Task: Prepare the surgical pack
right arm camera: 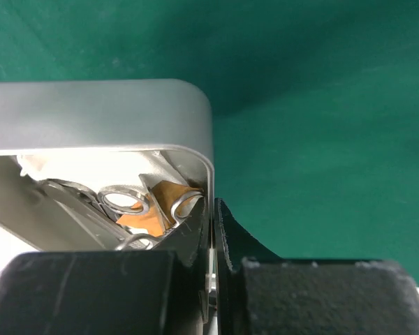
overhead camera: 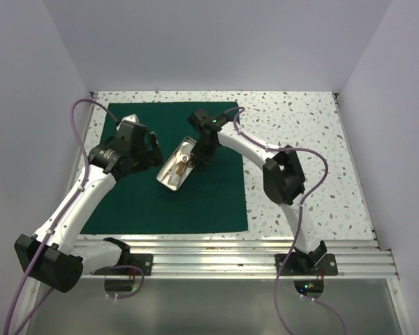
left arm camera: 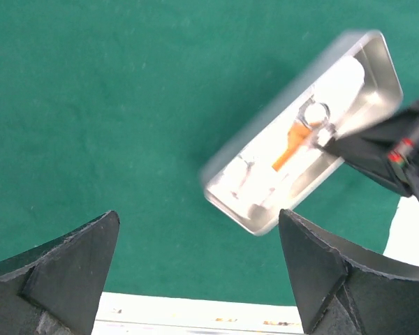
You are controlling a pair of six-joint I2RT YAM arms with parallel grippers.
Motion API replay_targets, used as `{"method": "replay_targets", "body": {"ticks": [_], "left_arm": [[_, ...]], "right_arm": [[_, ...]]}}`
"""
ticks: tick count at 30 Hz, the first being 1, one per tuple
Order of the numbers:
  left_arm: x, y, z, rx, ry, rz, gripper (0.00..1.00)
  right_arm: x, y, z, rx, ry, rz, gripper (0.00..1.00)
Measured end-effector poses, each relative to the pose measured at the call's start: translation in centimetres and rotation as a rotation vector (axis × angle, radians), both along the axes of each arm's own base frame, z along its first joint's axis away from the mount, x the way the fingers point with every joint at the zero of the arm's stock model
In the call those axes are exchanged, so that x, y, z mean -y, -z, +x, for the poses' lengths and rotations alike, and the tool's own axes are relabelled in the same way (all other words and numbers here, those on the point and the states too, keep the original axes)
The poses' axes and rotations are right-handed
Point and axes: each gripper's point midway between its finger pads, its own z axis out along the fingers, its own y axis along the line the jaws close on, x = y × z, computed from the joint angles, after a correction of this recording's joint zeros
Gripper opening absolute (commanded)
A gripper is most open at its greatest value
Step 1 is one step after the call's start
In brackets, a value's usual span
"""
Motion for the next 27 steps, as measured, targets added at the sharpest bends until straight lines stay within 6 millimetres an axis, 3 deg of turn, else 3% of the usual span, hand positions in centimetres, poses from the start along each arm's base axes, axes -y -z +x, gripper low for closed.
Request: {"method": "replay_targets", "body": {"ticks": [5, 11, 13, 14, 22, 27], "left_arm": [[-0.2, 2.1, -0.6, -0.065, 0.000, 0.021, 1.00], [-0.2, 2.6, -0.5, -0.083, -0.011, 0.021, 1.00], [-0.2, 2.7, -0.5, -0.086, -0.016, 0.019, 1.00], [-0.2, 2.8, -0.5, -0.088, -0.018, 0.019, 1.00], [-0.8, 4.2, -0.3, -0.152, -0.052, 0.033, 1.00], [-1.9, 4.6, 0.1, -0.182, -0.097, 0.037, 0.99]], "right_arm": [[-3.6, 2.9, -0.3, -0.041, 0.026, -0.005, 0.00], [-5.2, 6.2, -0.1, -0.081, 0.037, -0.027, 0.01], [-5.3, 6.4, -0.2, -0.088, 0.044, -0.029, 0.09], [-5.3, 6.4, -0.2, -0.087, 0.045, -0.028, 0.23], [-5.8, 5.8, -0.3, -0.058, -0.067, -0.007, 0.67], [-3.7, 3.8, 0.8, 0.039, -0.274, -0.021, 0.66]]}}
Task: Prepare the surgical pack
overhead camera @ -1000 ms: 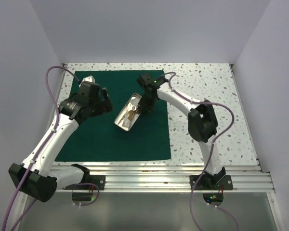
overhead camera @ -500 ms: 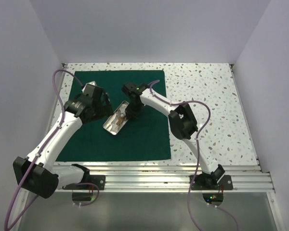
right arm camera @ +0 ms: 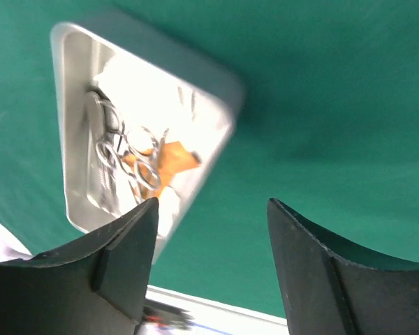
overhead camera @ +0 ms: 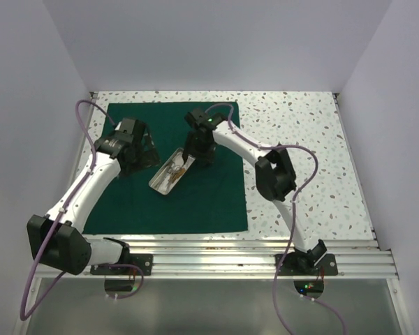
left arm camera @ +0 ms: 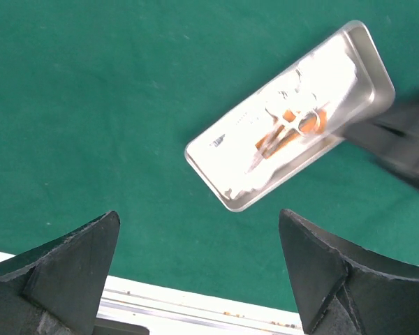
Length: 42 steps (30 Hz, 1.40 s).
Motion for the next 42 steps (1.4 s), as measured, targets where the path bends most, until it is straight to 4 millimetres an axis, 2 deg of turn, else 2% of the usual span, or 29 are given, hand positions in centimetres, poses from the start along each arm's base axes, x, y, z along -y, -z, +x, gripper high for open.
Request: {"method": "replay_targets", "body": {"ticks": [3, 7, 8, 9, 10, 12, 13, 14, 15, 17, 20, 24, 29, 32, 34, 38, 42], "left_arm": [[-1.4, 0.2, 0.5, -0.009, -0.070, -0.018, 0.97], [-3.0, 1.6, 1.4, -0.038, -0.171, -0.076, 0.91], [-3.3, 2.4, 1.6, -0.059, -0.196, -0.091, 0.88], [-3.6, 3.2, 1.7, -0.086, -0.219, -0.104, 0.85], [-3.8, 4.0, 1.9, -0.112, -0.239, -0.115, 0.83], [-4.4, 5.8, 2.4, -0.161, -0.269, -0.116, 0.77], [-4.7, 6.8, 2.5, -0.188, -0.285, -0.112, 0.73], [-4.9, 7.6, 2.6, -0.214, -0.294, -0.106, 0.66], [-5.1, 8.4, 2.8, -0.238, -0.302, -0.100, 0.62], [-5.3, 9.7, 3.4, -0.272, -0.303, -0.089, 0.57], [-5.2, 11.8, 4.8, -0.309, -0.301, -0.085, 0.55], [-4.4, 14.7, 5.7, -0.389, -0.291, -0.111, 0.52], [-2.9, 14.9, 8.3, -0.437, -0.212, -0.127, 0.49], [-0.8, 14.8, 10.6, -0.447, -0.129, -0.138, 0.49], [0.5, 14.7, 11.7, -0.442, -0.087, -0.144, 0.50], [3.2, 14.4, 13.3, -0.411, -0.001, -0.171, 0.52], [4.5, 14.1, 13.9, -0.381, 0.059, -0.200, 0.56]], "right_arm": [[3.5, -2.5, 2.3, 0.087, -0.090, 0.025, 0.59], [8.5, -4.9, 8.5, 0.236, -0.131, 0.079, 0.36], [9.6, -5.1, 10.3, 0.266, -0.134, 0.082, 0.19], [10.4, -5.0, 12.0, 0.300, -0.140, 0.085, 0.12], [10.9, -4.7, 13.5, 0.325, -0.145, 0.084, 0.00], [11.1, -3.6, 15.5, 0.361, -0.164, 0.082, 0.00], [11.0, -2.8, 15.7, 0.360, -0.176, 0.079, 0.00], [10.8, -1.9, 15.6, 0.348, -0.192, 0.078, 0.00], [10.6, -1.1, 15.4, 0.337, -0.203, 0.076, 0.00], [10.5, 0.5, 14.8, 0.313, -0.223, 0.066, 0.00], [11.0, 2.9, 13.8, 0.270, -0.230, 0.050, 0.00], [12.8, 3.2, 13.3, 0.257, -0.179, 0.072, 0.00], [18.3, 3.6, 10.2, 0.187, -0.055, 0.032, 0.00], [22.4, 3.8, 7.3, 0.126, 0.037, 0.006, 0.00], [24.3, 3.9, 5.7, 0.093, 0.085, -0.005, 0.00], [26.8, 4.0, 1.8, 0.039, 0.137, -0.028, 0.00], [28.0, 4.0, -1.8, -0.005, 0.144, -0.056, 0.00]]}}
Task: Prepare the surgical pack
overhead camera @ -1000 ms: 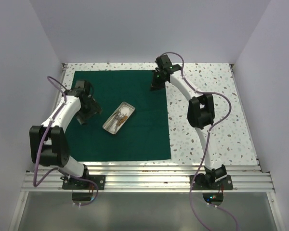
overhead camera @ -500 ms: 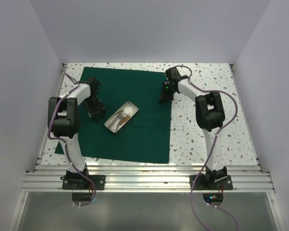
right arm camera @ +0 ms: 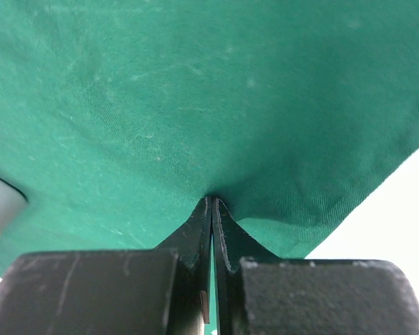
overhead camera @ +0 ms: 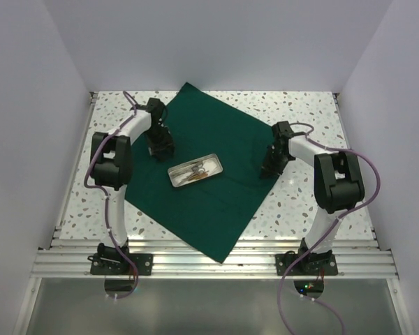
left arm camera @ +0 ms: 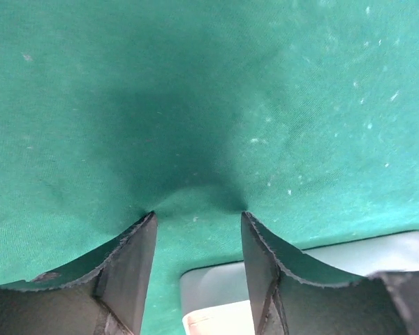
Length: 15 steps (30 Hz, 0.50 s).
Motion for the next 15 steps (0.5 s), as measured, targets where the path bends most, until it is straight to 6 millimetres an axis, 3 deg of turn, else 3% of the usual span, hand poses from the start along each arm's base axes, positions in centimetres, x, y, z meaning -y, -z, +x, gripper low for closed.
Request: {"method": "replay_targets", "body": {"ticks": [5, 7, 8, 9, 11, 15], "left_arm": [[-0.3, -0.7, 0.9, 0.053, 0.032, -0.001, 0.64], [-1.4, -1.6, 1.2, 0.089, 0.025, 0.029, 0.71], [-2.0, -2.5, 1.1, 0.108, 0.020, 0.047, 0.72], [-2.6, -3.5, 0.9, 0.132, 0.009, 0.063, 0.74], [-3.6, -6.3, 0.4, 0.194, -0.011, 0.087, 0.81], [-4.7, -11.5, -1.9, 0.321, -0.045, 0.099, 0.84]], "right_arm": [[0.5, -0.3, -3.3, -0.050, -0.037, -0.019, 0.07], [1.0, -0.6, -4.1, -0.066, -0.072, -0.039, 0.21], [1.2, -0.9, -4.2, -0.064, -0.087, -0.047, 0.37], [1.3, -1.3, -4.2, -0.065, -0.111, -0.057, 0.45], [1.0, -2.6, -3.3, -0.032, -0.163, -0.050, 0.60], [-2.6, -6.2, -0.3, 0.094, -0.286, 0.011, 0.66]]}}
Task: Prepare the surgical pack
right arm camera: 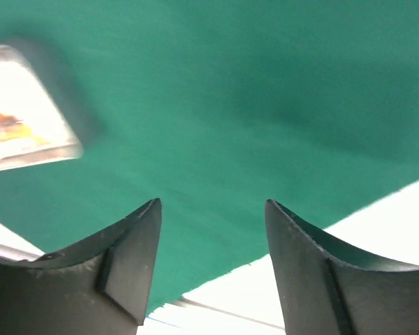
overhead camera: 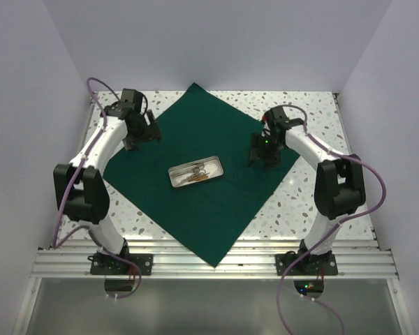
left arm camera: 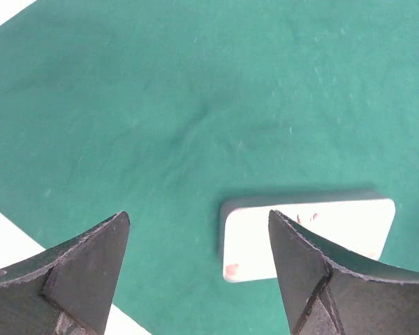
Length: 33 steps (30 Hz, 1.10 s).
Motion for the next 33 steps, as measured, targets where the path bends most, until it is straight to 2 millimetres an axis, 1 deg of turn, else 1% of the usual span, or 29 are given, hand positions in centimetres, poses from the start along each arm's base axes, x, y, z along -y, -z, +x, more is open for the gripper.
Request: {"method": "replay_targets", "body": {"ticks": [2, 4, 5, 6, 8, 9, 10, 11, 13, 14, 16, 18, 19, 21, 22, 24, 25, 27, 29, 31, 33], "left_arm": [[-0.2, -1.4, -1.6, 0.038, -0.007, -0.006, 0.84], [-0.4, -1.6, -3.1, 0.049, -0.010, -0.010, 0.82], [-0.4, -1.4, -3.8, 0.044, -0.011, -0.010, 0.81], [-0.5, -0.9, -4.5, 0.033, -0.011, -0.009, 0.77], [-0.6, 0.2, -5.9, 0.002, -0.010, -0.010, 0.72], [-0.6, 0.7, -6.4, -0.011, -0.008, -0.012, 0.68], [-0.6, 1.4, -6.9, -0.025, -0.007, -0.016, 0.67], [-0.5, 1.9, -7.5, -0.041, -0.004, -0.021, 0.61], [-0.3, 2.8, -8.5, -0.062, -0.003, -0.040, 0.53], [0.0, 3.2, -9.1, -0.074, -0.002, -0.056, 0.45], [0.5, 3.8, -10.0, -0.084, 0.006, -0.084, 0.40], [1.0, 4.1, -10.4, -0.087, 0.017, -0.101, 0.39], [1.3, 4.4, -10.5, -0.088, 0.021, -0.113, 0.38], [2.1, 4.9, -10.8, -0.093, 0.037, -0.129, 0.38], [2.4, 5.1, -11.0, -0.097, 0.046, -0.135, 0.37], [3.1, 5.7, -11.0, -0.107, 0.062, -0.144, 0.34], [3.3, 6.0, -10.9, -0.114, 0.067, -0.148, 0.34], [3.5, 6.8, -10.9, -0.142, 0.071, -0.145, 0.34], [3.4, 7.2, -10.6, -0.166, 0.071, -0.135, 0.34], [3.3, 6.6, -9.5, -0.160, 0.071, -0.122, 0.34], [3.2, 5.0, -8.0, -0.120, 0.066, -0.119, 0.34]], "right_arm": [[-3.0, -1.3, 1.2, 0.055, -0.082, 0.019, 0.66], [-6.5, -2.1, 2.0, 0.089, -0.159, 0.036, 0.66], [-7.7, -2.2, 2.3, 0.097, -0.185, 0.044, 0.65], [-9.1, -2.1, 2.4, 0.097, -0.214, 0.051, 0.65], [-10.9, -1.5, 2.6, 0.081, -0.247, 0.051, 0.65], [-11.3, -1.0, 2.7, 0.064, -0.252, 0.044, 0.65], [-11.5, -0.5, 2.9, 0.048, -0.254, 0.038, 0.64], [-11.6, 0.2, 3.0, 0.030, -0.254, 0.027, 0.63], [-11.4, 1.5, 3.1, 0.001, -0.251, 0.002, 0.61], [-11.3, 2.0, 3.0, -0.013, -0.251, -0.008, 0.60], [-11.3, 2.9, 2.7, -0.035, -0.254, -0.021, 0.56], [-11.6, 3.6, 2.4, -0.054, -0.261, -0.029, 0.53], [-11.7, 3.9, 2.2, -0.062, -0.266, -0.034, 0.47], [-12.2, 4.3, 2.0, -0.071, -0.273, -0.037, 0.42], [-12.3, 4.4, 2.0, -0.073, -0.273, -0.037, 0.36], [-12.7, 4.6, 1.9, -0.078, -0.272, -0.038, 0.33], [-12.8, 4.6, 1.9, -0.079, -0.268, -0.037, 0.29], [-12.9, 4.5, 2.0, -0.083, -0.254, -0.044, 0.25], [-12.9, 4.4, 2.1, -0.086, -0.232, -0.048, 0.21], [-12.9, 4.2, 2.2, -0.091, -0.212, -0.053, 0.20], [-12.8, 4.1, 2.2, -0.096, -0.191, -0.061, 0.17]]}}
